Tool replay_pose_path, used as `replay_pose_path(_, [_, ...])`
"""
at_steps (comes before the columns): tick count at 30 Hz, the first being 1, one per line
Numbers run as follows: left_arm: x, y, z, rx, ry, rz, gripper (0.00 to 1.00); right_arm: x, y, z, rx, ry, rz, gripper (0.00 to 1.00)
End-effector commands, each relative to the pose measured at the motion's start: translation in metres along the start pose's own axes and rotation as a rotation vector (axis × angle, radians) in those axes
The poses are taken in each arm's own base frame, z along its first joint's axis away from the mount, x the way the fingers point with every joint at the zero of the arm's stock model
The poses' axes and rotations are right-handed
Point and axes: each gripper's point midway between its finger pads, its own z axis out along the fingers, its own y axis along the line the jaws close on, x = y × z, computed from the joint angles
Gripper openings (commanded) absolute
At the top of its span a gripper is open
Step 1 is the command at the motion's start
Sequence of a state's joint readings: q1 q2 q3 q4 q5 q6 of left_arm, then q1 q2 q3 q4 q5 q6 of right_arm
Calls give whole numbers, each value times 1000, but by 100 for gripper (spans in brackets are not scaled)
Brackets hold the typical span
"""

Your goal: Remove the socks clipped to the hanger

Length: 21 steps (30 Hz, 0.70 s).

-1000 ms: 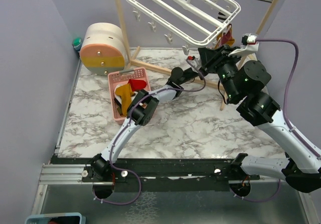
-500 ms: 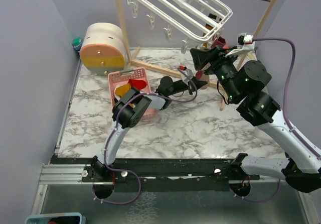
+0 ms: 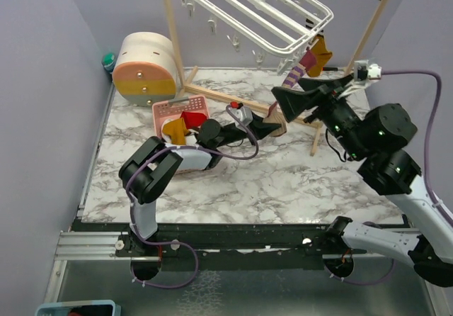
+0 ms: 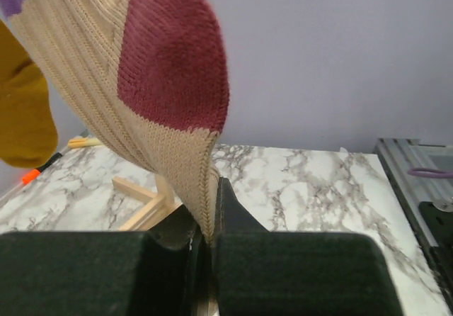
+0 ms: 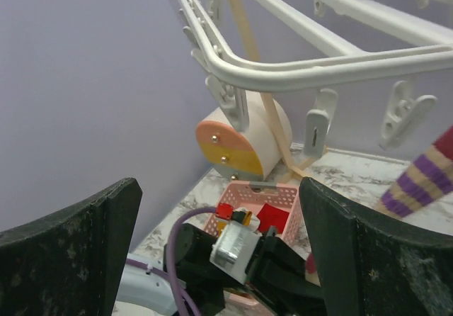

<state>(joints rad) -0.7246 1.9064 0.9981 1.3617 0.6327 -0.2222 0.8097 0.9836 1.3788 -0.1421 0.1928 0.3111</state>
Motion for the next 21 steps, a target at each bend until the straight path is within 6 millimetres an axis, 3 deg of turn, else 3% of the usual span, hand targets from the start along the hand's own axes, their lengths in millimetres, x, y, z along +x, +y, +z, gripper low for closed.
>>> replay_pose_path(1, [-19,-25,-13,26,-2,5,0,17,-19,-35,42,62,-71,100])
replay_pose_path(8, [-45,-56,-31,16,25,20,0,63,-69,-75,258,242,-117,100])
replay_pose_path(15, [-65,-85,-52,-17,66,40,0,53,-94,-95,394,199,-128,100])
replay_pose_path(21, [-46,-89,-81,-95,154,22,0,48,-101,-85,427,135,-155,100])
